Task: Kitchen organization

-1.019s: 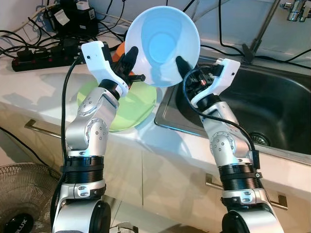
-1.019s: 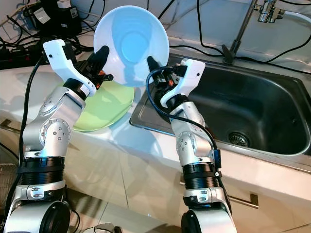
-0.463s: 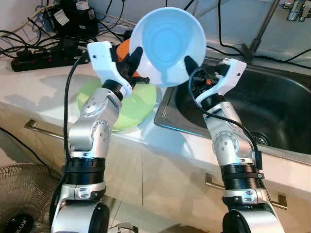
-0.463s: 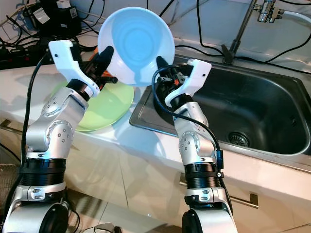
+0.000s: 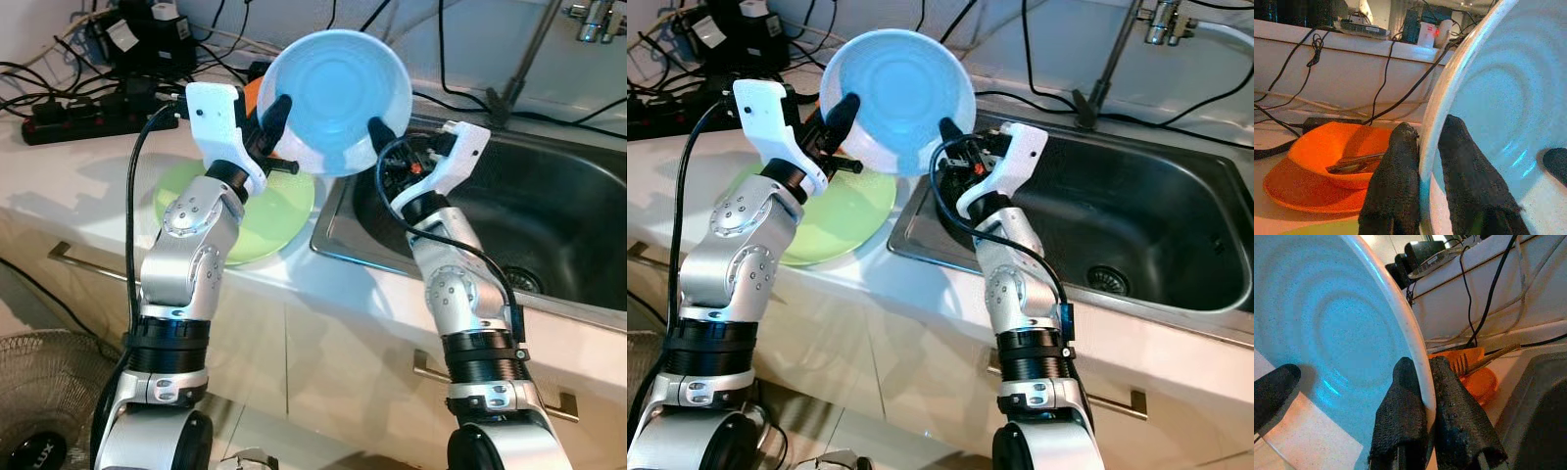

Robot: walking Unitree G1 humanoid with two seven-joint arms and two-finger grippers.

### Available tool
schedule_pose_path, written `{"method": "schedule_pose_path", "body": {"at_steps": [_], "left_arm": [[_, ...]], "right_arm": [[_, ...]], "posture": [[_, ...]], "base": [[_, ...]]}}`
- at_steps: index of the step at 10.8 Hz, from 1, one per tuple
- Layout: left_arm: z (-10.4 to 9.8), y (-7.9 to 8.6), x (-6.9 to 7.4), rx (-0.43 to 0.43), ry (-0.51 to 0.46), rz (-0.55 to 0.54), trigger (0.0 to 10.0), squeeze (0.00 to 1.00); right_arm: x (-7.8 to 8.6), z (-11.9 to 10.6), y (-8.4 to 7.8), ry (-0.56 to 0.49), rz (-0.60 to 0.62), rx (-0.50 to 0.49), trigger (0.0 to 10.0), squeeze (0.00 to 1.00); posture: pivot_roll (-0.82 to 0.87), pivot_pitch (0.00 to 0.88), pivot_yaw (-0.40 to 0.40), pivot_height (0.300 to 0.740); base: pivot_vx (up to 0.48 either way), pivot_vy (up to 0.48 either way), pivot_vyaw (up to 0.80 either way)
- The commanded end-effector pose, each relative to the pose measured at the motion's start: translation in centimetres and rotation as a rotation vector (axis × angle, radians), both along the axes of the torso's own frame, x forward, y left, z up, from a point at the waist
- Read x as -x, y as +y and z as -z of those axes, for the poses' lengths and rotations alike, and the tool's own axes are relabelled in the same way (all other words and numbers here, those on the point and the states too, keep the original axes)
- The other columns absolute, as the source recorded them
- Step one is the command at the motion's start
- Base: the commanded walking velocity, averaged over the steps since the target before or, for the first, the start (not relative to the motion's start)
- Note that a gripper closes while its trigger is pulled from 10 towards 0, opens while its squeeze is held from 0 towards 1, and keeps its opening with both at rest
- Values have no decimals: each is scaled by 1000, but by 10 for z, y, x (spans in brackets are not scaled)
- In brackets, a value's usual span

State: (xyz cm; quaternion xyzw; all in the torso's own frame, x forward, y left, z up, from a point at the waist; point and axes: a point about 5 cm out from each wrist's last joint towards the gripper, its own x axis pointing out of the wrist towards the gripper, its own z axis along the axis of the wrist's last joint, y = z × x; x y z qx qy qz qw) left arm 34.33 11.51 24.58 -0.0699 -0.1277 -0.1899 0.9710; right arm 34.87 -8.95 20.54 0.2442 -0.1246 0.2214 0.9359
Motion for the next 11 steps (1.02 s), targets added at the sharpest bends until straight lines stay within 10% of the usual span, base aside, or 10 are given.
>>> {"method": "schedule_pose_path", "body": {"at_steps": [1,9,10,11], "left_arm": [[0,-10,3,-23,-16,48,10000,1000],[3,-12,5,-38,-10,70,10000,996],[5,-12,5,-47,-3,67,10000,0],[7,-12,5,-52,6,59,10000,0]], "right_arm": [[-4,-5,4,6,17,-3,0,0],[-21,-17,-41,18,278,-140,0,0],[-24,-20,-54,13,340,-121,0,0],[-27,-20,-66,24,400,-104,0,0]], "posture": [[78,6,-41,740],[80,1,-34,740],[82,1,-35,740],[81,0,-37,740]], "base": [[0,0,0],[0,0,0],[0,0,0],[0,0,0]]}}
